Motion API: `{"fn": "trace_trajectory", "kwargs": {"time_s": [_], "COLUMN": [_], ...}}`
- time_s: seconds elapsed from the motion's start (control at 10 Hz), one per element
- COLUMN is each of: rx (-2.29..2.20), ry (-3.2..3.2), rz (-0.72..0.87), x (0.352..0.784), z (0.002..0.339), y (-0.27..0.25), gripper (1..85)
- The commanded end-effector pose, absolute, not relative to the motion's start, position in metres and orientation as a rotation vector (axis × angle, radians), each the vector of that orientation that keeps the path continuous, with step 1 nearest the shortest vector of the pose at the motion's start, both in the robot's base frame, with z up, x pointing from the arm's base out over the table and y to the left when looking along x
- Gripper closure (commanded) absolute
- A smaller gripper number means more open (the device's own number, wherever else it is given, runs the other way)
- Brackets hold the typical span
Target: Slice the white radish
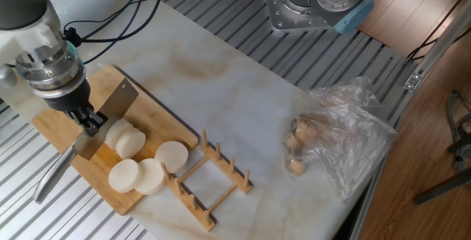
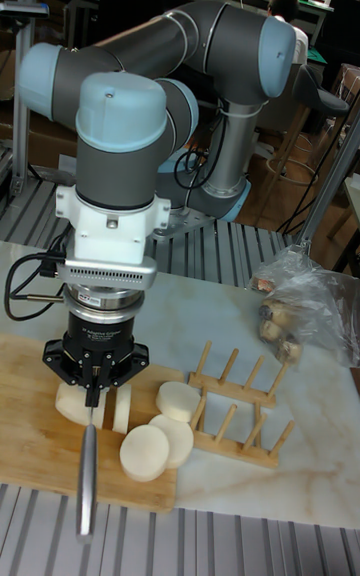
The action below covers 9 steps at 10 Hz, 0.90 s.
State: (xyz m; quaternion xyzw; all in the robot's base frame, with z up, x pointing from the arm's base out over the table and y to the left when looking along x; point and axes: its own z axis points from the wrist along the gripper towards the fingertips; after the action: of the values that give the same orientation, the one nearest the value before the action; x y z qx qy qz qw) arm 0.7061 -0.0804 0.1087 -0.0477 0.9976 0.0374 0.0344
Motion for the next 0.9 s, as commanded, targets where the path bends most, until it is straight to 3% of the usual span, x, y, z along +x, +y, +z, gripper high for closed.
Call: {"fn": "trace_trajectory", "kwargs": {"time_s": [0.0, 0.3, 0.8], "rx": [-0.167, -0.179, -0.169], "ry": [3.071, 3.073, 3.047], "rz": [0.152, 0.164, 0.158], "x": [0.7047, 0.7024, 0.7078], "z": [0.1122, 0.1137, 0.1155], "y": [-0.0809, -0.0798, -0.0845], "gripper": [63.0, 60.3, 62.7]}}
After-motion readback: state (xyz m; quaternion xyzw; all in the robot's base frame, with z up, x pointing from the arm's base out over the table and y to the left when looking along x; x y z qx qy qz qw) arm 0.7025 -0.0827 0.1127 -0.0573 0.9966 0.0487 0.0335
